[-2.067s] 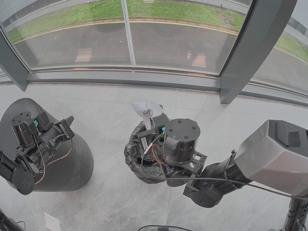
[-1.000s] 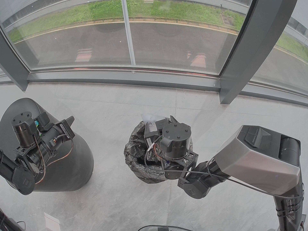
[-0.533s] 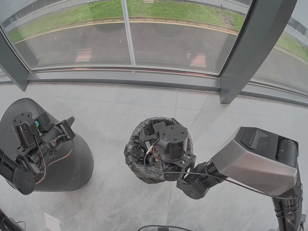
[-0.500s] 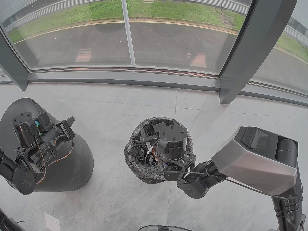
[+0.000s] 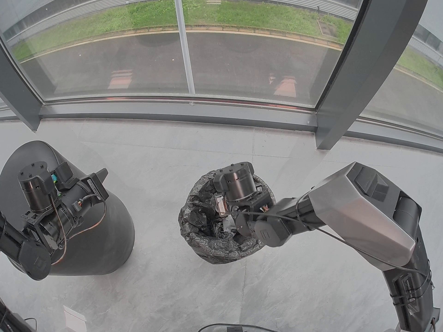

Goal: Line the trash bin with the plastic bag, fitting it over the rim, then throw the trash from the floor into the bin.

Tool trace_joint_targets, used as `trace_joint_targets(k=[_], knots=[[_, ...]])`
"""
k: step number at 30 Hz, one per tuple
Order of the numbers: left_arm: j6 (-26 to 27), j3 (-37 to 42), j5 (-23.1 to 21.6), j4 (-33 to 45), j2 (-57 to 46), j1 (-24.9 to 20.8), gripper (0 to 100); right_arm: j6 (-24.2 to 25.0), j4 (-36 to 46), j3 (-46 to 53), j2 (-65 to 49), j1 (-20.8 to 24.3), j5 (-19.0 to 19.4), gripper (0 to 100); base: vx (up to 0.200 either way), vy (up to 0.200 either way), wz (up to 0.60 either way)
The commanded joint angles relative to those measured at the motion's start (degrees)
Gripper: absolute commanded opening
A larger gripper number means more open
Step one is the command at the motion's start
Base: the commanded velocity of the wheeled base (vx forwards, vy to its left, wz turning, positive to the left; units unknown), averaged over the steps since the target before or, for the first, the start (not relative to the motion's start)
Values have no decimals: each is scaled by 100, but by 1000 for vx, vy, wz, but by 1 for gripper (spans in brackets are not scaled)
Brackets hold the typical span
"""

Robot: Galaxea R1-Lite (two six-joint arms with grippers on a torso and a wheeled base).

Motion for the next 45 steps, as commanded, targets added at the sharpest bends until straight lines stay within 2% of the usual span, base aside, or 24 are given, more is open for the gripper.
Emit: trace_joint_targets(k=[1,5,8,15,21,26,33,35,45], knots=[[3,-8,-6,-1,42,-2,0,1239,2612,-2465,786,-207,665,100,0,0,0],[-6,-34,-6,-1,51,-2,0,1406,3464,-2465,1243,-190,726,100,0,0,0],[-6,-34,-6,-10,77,7,0,1520,3763,-2465,1428,-163,788,100,0,0,0],[3,-17,2,-45,165,-11,0,1529,3754,-2465,1841,-198,1034,100,0,0,0],[12,89,11,-581,455,-46,0,1380,3904,-2465,2307,-295,1192,100,0,0,0],[47,185,11,-1082,622,-63,0,1283,4492,-2465,2597,-339,1192,100,0,0,0],[38,212,20,-1126,622,-72,0,1125,5222,-2465,3080,-374,1192,100,0,0,0],[47,212,20,-1126,622,-72,0,1002,5257,-2465,3124,-383,1175,100,0,0,0],[38,221,20,-1135,622,-107,0,984,5239,-2465,3071,-409,1113,100,0,0,0]])
